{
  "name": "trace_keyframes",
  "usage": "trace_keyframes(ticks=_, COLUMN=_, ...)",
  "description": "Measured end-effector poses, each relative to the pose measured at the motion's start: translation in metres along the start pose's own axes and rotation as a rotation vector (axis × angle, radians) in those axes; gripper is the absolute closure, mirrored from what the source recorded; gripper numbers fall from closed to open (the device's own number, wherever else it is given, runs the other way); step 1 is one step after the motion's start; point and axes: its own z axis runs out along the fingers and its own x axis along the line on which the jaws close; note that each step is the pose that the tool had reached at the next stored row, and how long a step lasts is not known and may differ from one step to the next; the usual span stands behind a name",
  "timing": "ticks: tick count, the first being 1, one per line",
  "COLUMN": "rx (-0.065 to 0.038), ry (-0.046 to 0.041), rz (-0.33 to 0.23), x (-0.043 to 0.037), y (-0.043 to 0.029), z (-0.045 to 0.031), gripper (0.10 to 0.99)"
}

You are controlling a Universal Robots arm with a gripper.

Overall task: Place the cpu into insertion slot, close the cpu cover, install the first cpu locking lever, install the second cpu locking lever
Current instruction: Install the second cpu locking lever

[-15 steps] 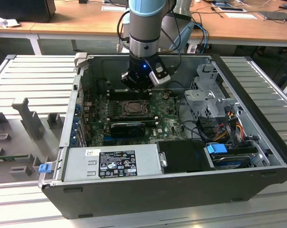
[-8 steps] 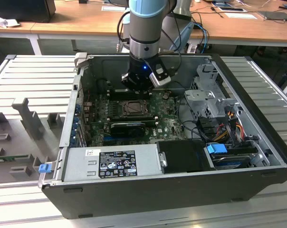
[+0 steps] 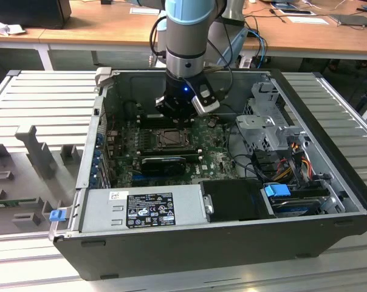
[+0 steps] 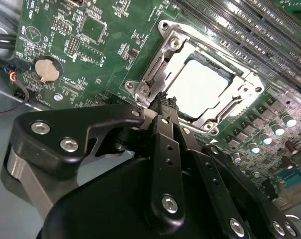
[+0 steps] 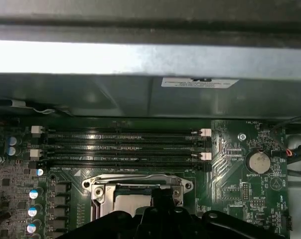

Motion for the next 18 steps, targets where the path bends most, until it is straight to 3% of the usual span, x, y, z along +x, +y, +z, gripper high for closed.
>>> trace_keyframes(ticks=5, rx=0.000, ry=0.0000, rz=0.000, x=0.0000, y=-0.0028, z=-0.0025, gripper=0.980)
trace_keyframes(ticks=6, rx=0.000, ry=0.0000, rz=0.000, x=-0.0002, y=-0.0023, z=-0.0098, gripper=0.980)
trace_keyframes(ticks=9, rx=0.000, ry=0.0000, rz=0.000, x=-0.0005, y=-0.0019, z=-0.0199, gripper=0.980)
trace_keyframes(ticks=11, rx=-0.006, ry=0.0000, rz=0.000, x=-0.0004, y=-0.0106, z=-0.0210, gripper=0.980)
trace_keyframes(ticks=18, rx=-0.006, ry=-0.0001, rz=0.000, x=-0.0002, y=-0.0297, z=-0.0227, gripper=0.980)
